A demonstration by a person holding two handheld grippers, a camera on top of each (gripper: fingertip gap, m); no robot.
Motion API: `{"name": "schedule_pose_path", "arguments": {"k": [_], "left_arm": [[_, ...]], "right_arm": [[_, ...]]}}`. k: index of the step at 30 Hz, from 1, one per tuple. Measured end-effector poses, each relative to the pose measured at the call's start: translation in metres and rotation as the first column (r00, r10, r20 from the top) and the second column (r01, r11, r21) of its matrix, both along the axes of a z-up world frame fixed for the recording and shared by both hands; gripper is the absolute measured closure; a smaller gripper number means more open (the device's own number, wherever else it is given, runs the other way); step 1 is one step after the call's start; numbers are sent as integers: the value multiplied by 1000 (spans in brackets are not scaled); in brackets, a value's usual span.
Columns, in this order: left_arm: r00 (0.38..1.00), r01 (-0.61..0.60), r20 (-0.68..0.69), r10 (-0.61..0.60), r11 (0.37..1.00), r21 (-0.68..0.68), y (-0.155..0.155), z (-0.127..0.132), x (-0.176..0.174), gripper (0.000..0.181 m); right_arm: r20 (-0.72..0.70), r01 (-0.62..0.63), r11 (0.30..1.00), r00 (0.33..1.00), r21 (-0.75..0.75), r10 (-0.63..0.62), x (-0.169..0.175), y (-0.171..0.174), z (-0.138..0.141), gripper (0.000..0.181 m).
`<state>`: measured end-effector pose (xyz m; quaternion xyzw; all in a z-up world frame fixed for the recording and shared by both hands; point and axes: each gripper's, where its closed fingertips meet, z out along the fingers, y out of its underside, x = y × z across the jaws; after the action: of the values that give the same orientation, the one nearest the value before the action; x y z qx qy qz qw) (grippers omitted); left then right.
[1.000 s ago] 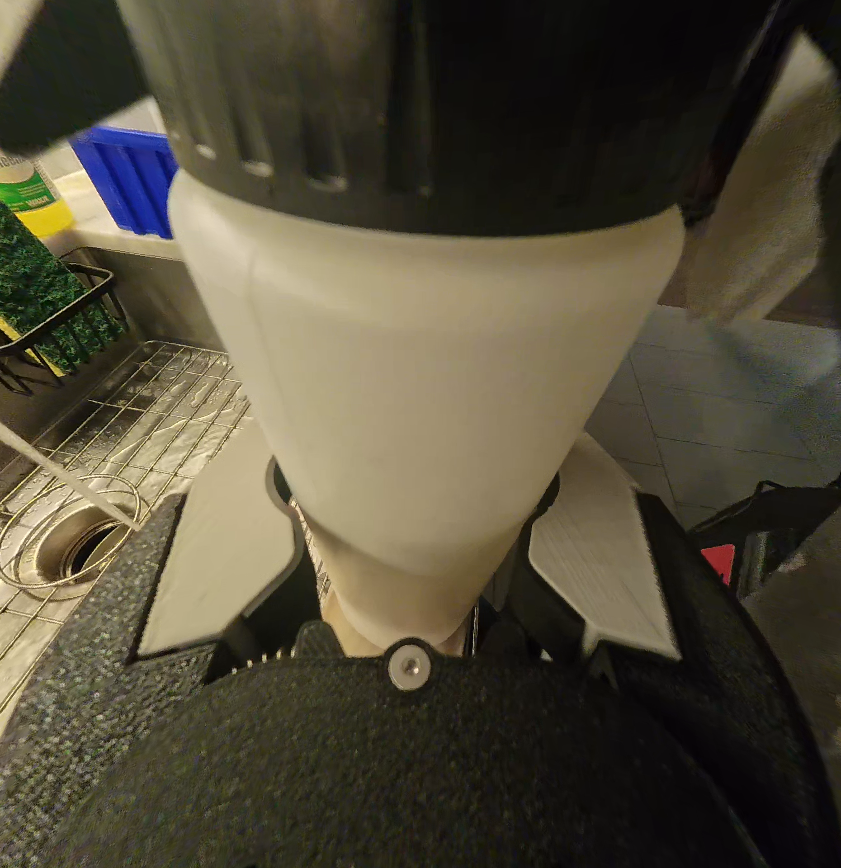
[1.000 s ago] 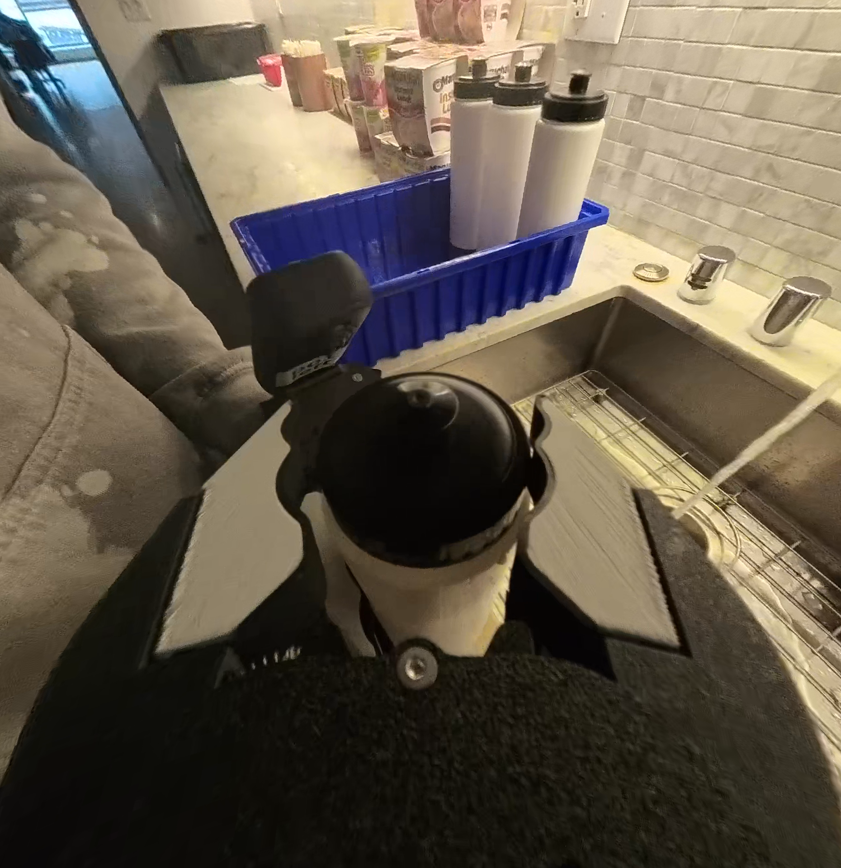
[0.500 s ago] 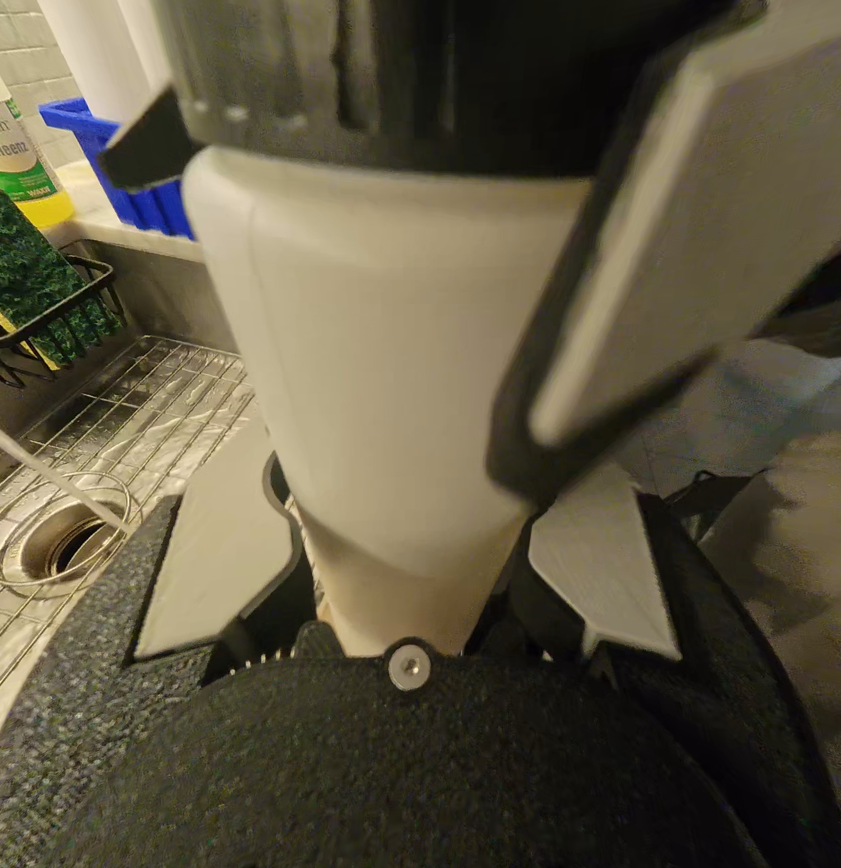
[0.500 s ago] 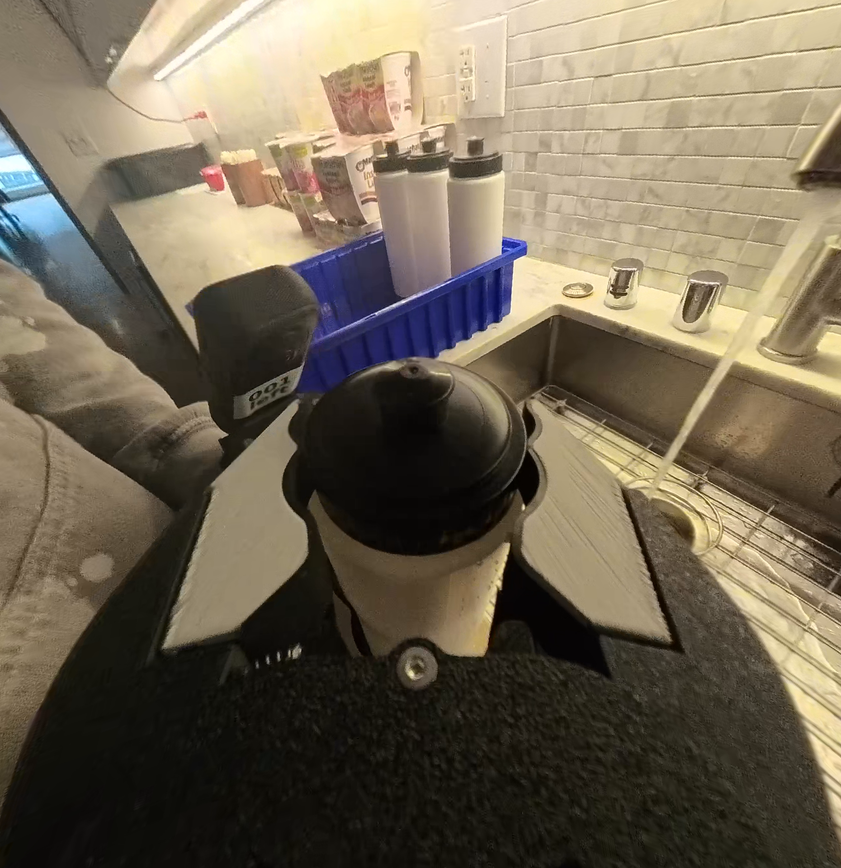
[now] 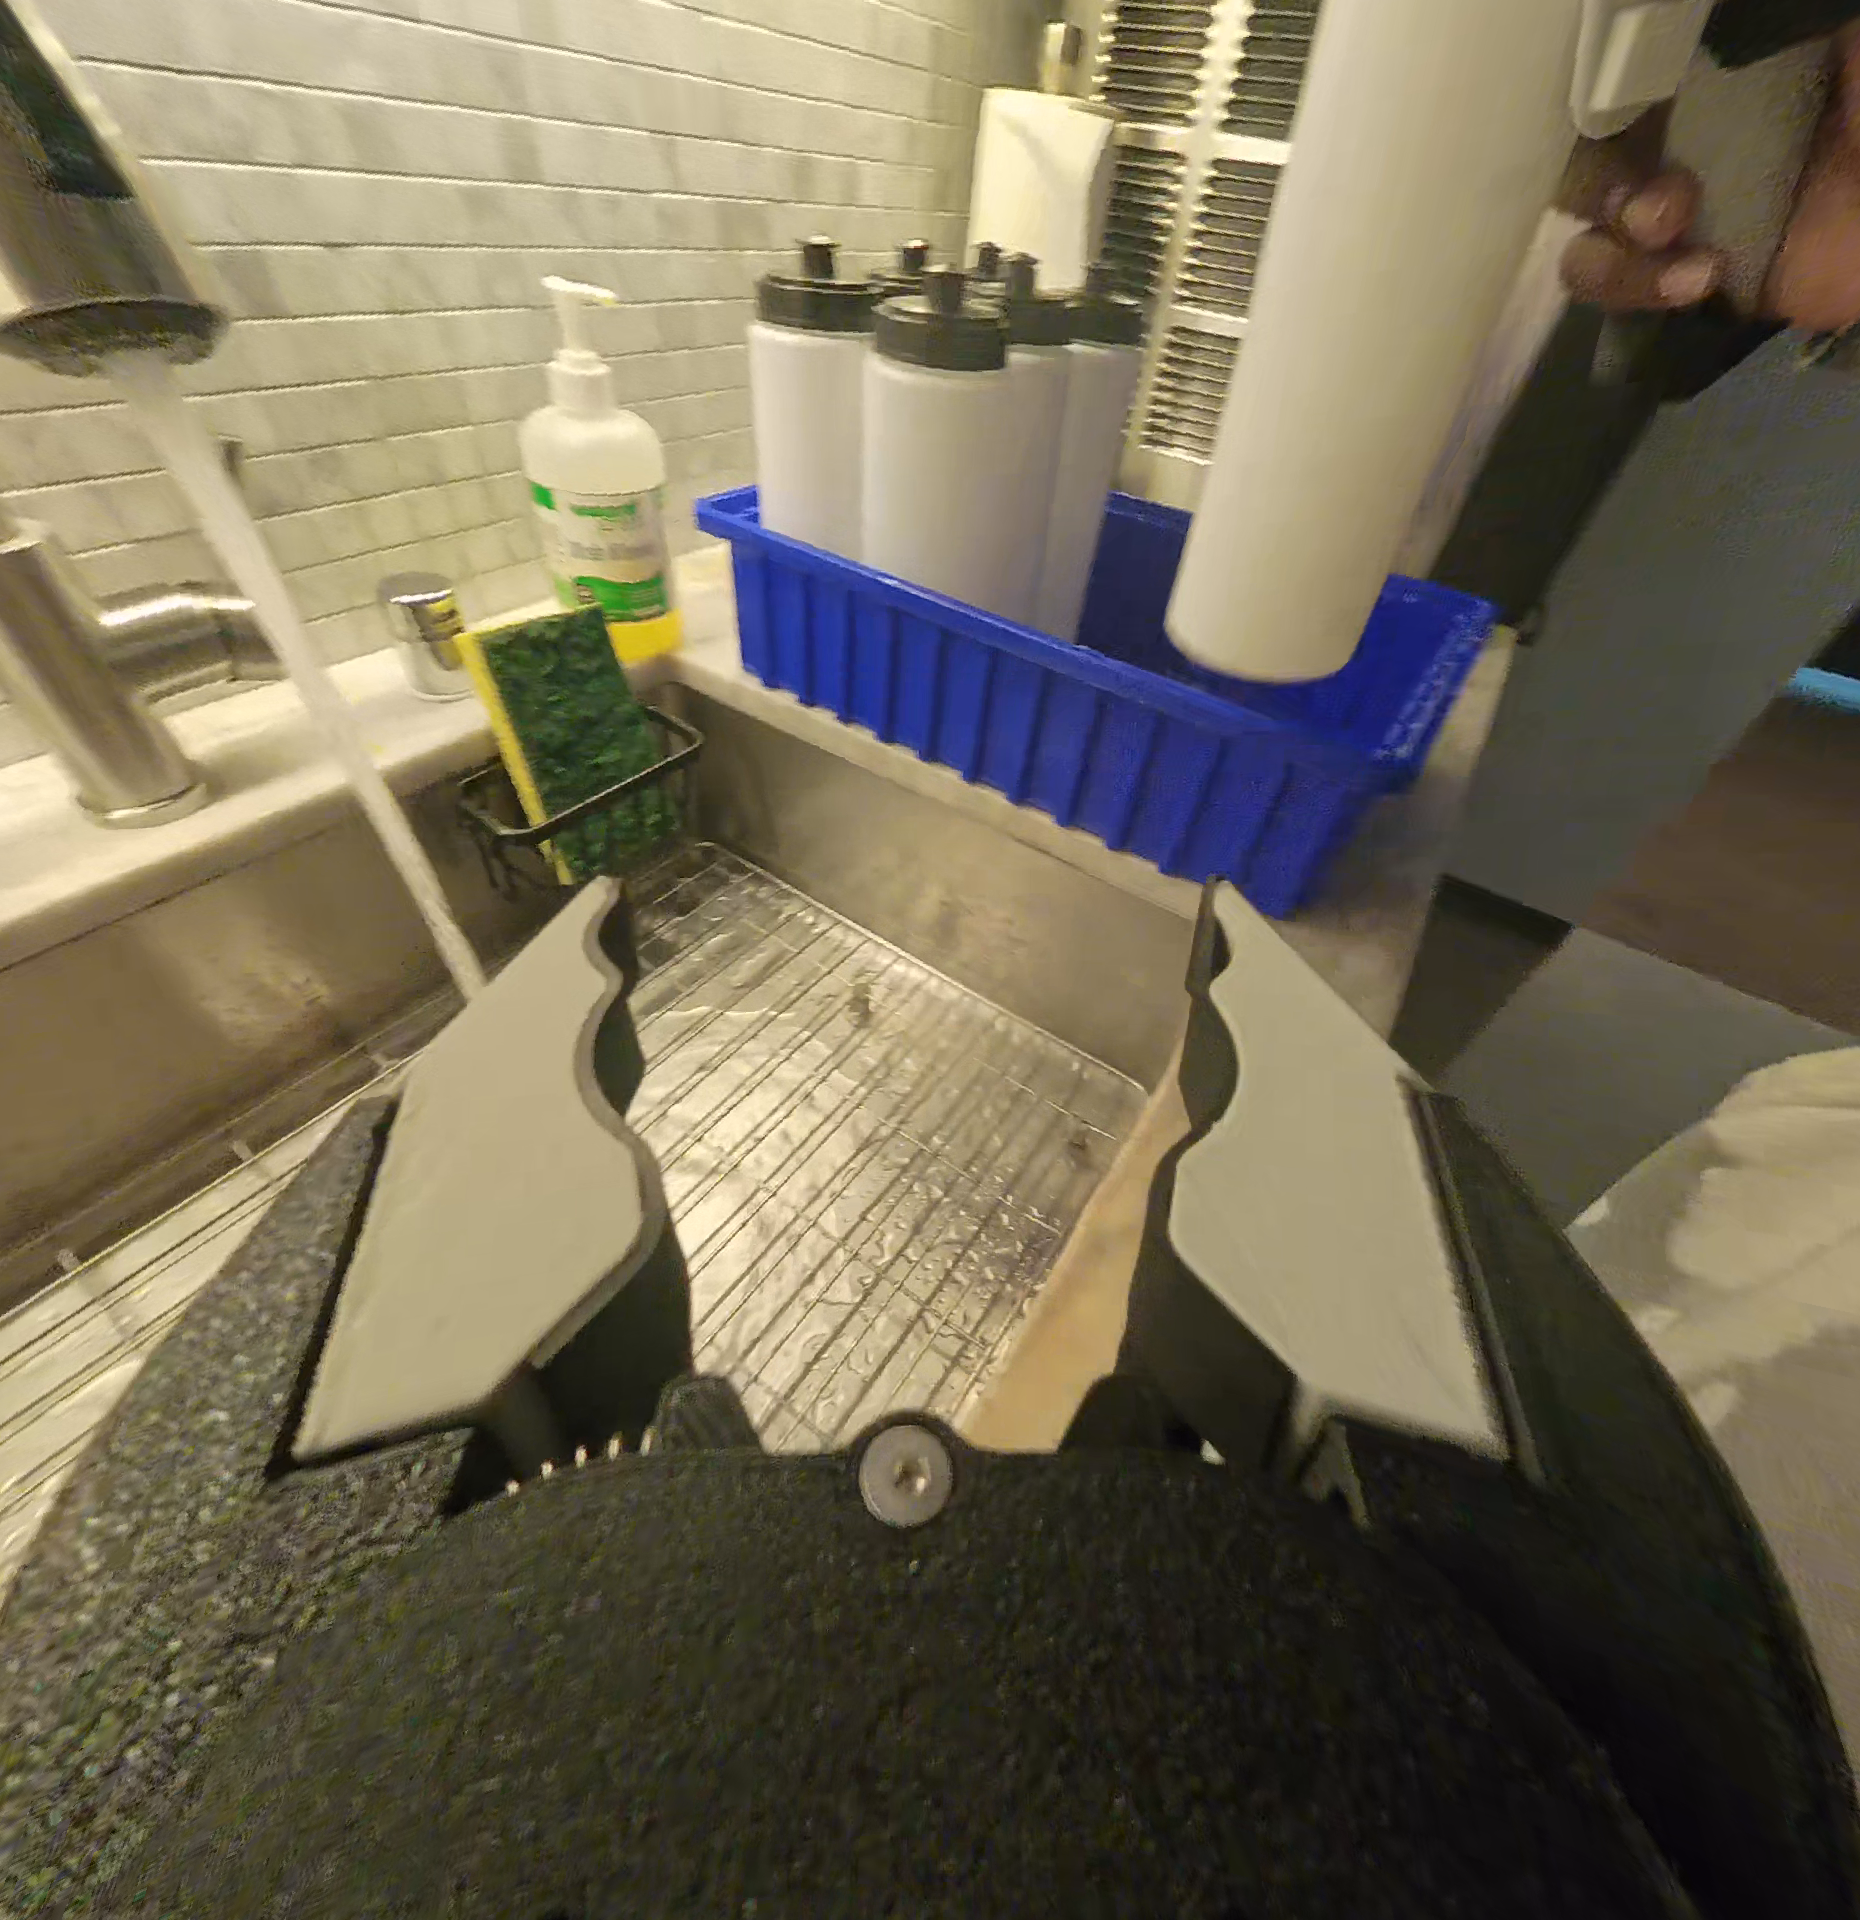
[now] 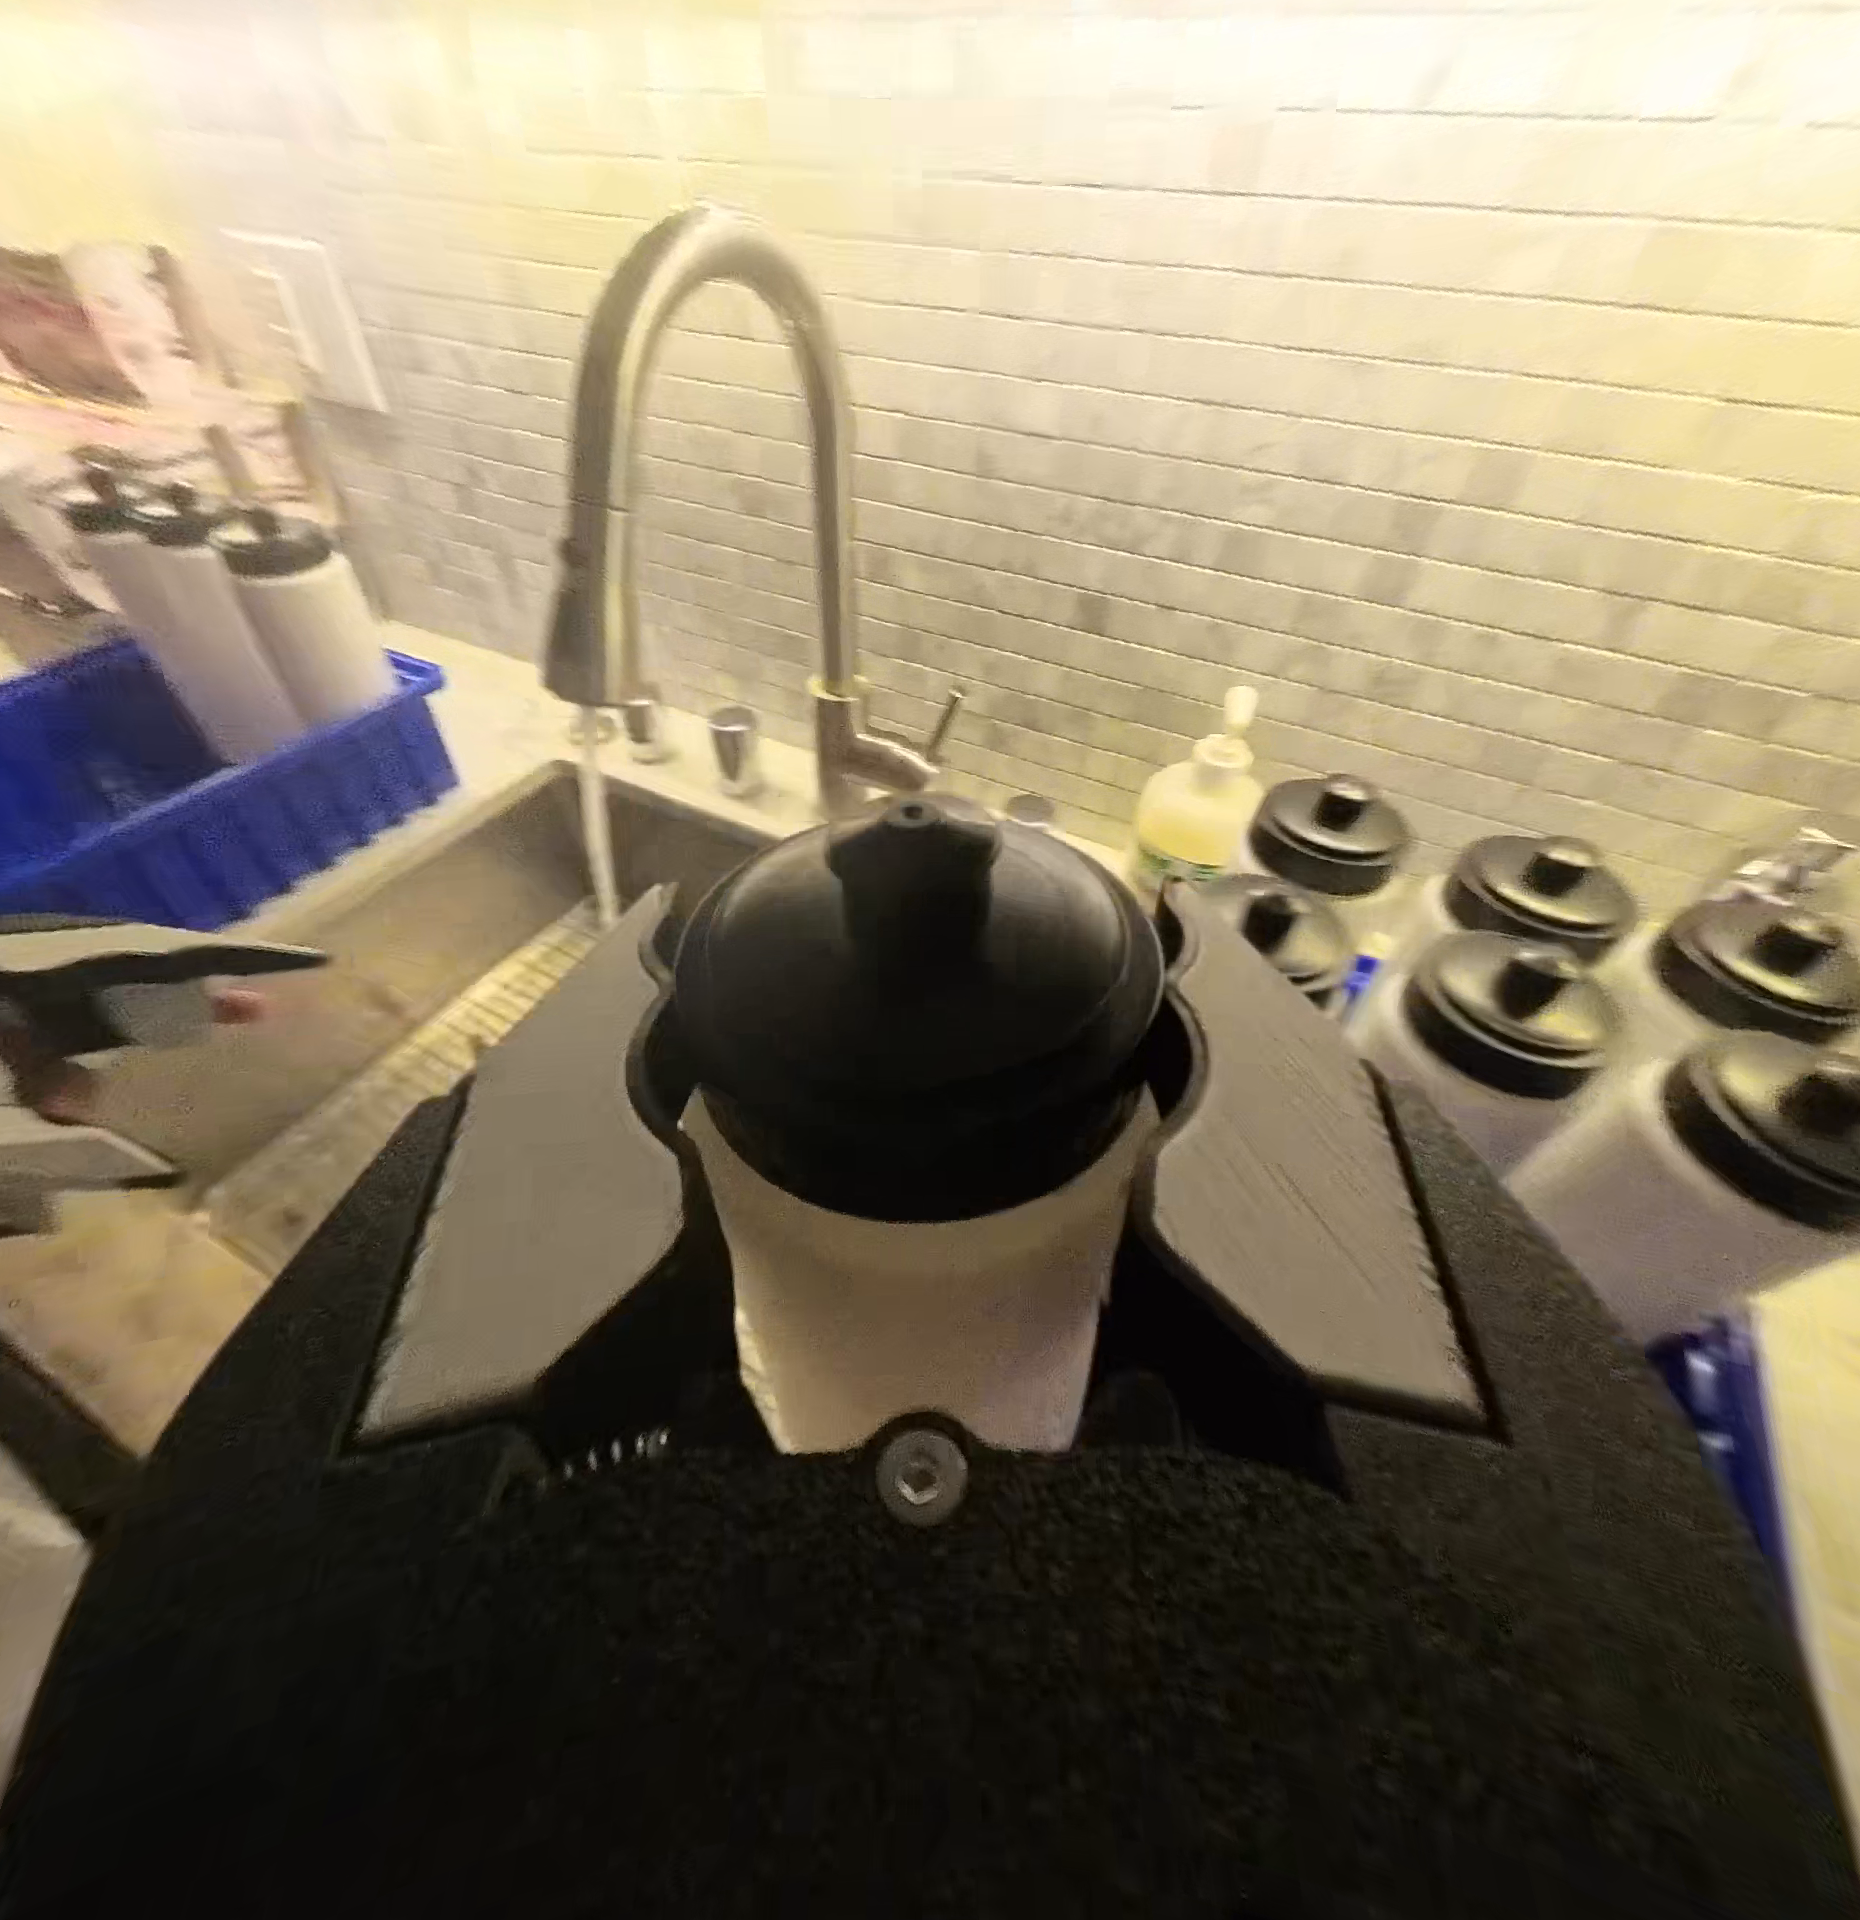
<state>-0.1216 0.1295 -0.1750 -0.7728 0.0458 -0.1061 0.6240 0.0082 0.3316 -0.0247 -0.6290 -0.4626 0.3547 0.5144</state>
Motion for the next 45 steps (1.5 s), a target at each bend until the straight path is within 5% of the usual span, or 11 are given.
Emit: {"name": "schedule_pose_path", "arguments": {"k": [4,8,15,27,33,40,43,45], "left_arm": [[989,-145,21,146,988,-47,1,-10,-25,91],[933,-351,25,359,923,-158,-11,-24,-61,110],[815,-577,-49,577,804,-143,-57,-11,-108,120],[701,-711,-8,713,697,-92,-122,14,-174,93],[603,-798,-42,797,601,-42,-169,33,-275,87],[426,-905,-106,899,421,-69,-228,18,-466,88],[430,-902,-93,898,422,-91,-229,7,-529,88],[486,-873,-77,871,478,-101,-219,-2,-553,88]], "right_arm": [[63,91,994,993,65,-95,17,88,-29,94],[20,139,990,990,36,-139,7,131,-66,94],[-83,171,985,981,-33,-173,-31,125,-126,92],[-136,172,985,976,-19,-172,-34,119,-109,81],[-101,237,971,967,39,-232,8,89,-72,79],[-38,328,944,944,33,-327,25,26,-65,91],[8,352,936,936,21,-352,21,-1,-65,92],[44,359,933,932,29,-360,15,-18,-63,94]]}}
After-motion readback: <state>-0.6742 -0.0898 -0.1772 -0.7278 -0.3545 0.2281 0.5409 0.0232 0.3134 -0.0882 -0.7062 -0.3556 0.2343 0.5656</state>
